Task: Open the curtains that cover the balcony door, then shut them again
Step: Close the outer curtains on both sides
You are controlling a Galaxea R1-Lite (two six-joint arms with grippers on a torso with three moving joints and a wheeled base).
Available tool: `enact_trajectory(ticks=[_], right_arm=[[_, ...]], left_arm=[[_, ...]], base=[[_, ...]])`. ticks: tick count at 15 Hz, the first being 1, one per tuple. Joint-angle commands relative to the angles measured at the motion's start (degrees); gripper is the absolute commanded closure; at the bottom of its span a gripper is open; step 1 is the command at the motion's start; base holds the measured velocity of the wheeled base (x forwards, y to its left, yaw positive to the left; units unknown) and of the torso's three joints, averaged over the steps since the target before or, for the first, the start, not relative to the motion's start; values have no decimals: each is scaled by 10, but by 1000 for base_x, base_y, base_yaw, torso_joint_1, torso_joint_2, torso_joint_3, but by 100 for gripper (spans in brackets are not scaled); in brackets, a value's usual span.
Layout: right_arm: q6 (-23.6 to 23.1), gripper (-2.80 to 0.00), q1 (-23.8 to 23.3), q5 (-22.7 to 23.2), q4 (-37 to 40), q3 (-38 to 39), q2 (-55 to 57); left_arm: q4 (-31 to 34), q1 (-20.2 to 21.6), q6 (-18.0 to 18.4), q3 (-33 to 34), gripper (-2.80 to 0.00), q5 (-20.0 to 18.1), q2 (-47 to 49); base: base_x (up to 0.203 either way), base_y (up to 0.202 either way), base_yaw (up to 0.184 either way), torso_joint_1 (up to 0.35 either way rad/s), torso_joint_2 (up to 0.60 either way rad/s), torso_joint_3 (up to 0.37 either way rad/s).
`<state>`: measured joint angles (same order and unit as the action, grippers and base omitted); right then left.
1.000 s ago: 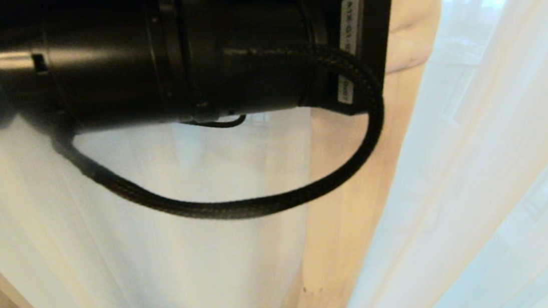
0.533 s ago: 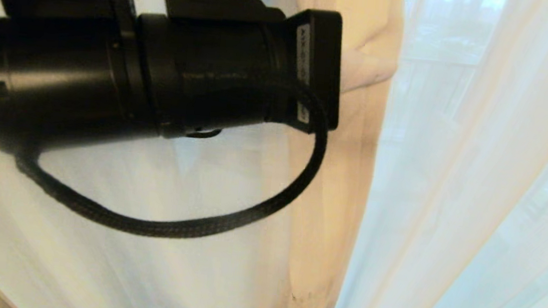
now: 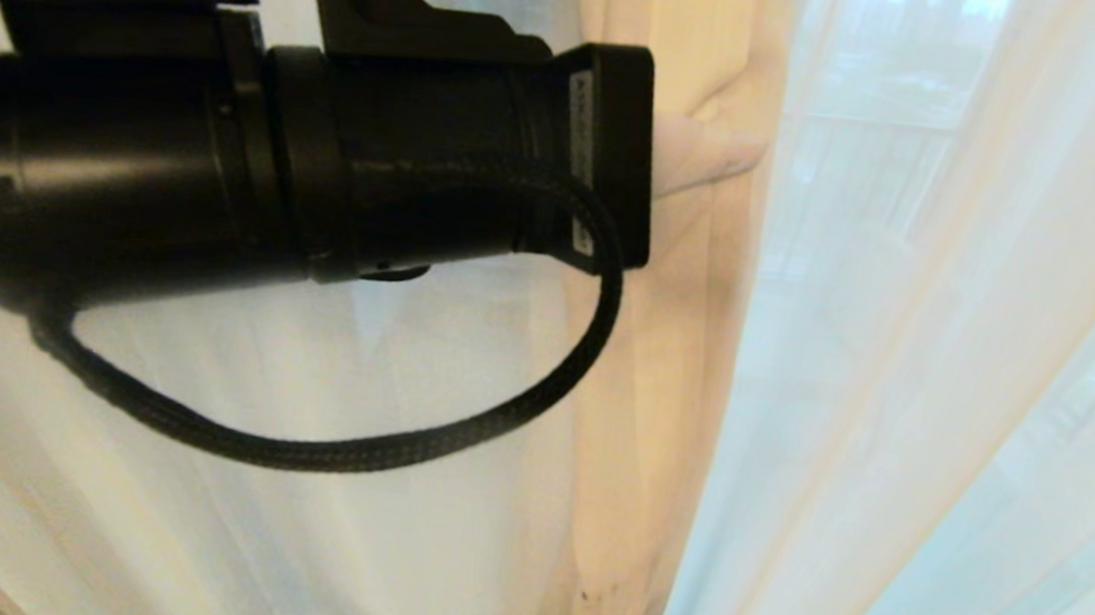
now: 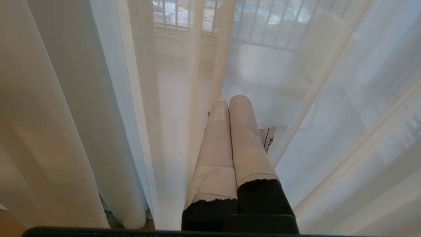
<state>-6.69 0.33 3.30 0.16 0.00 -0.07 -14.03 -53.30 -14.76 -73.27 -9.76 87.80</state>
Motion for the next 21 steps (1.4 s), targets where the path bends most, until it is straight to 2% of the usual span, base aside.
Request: enact_trajectory(ticks=[1,2,3,14,21], right_arm=[[-1,0,0,0,0,0,1],[-1,0,0,0,0,0,1],[-1,0,0,0,0,0,1],[-1,0,0,0,0,0,1],[-1,0,0,0,0,0,1]], left_arm=[[0,0,-2,-1,0,-2,6],[0,0,-2,-1,0,-2,6],[0,1,-2,-2,-280,-2,7],[5,12,-2,4,-280,4,-15],[6,49,-2,96,-280,23,-105]], base=[[0,0,0,0,0,0],[0,0,0,0,0,0],[0,0,0,0,0,0],[0,0,0,0,0,0],[0,0,0,0,0,0]])
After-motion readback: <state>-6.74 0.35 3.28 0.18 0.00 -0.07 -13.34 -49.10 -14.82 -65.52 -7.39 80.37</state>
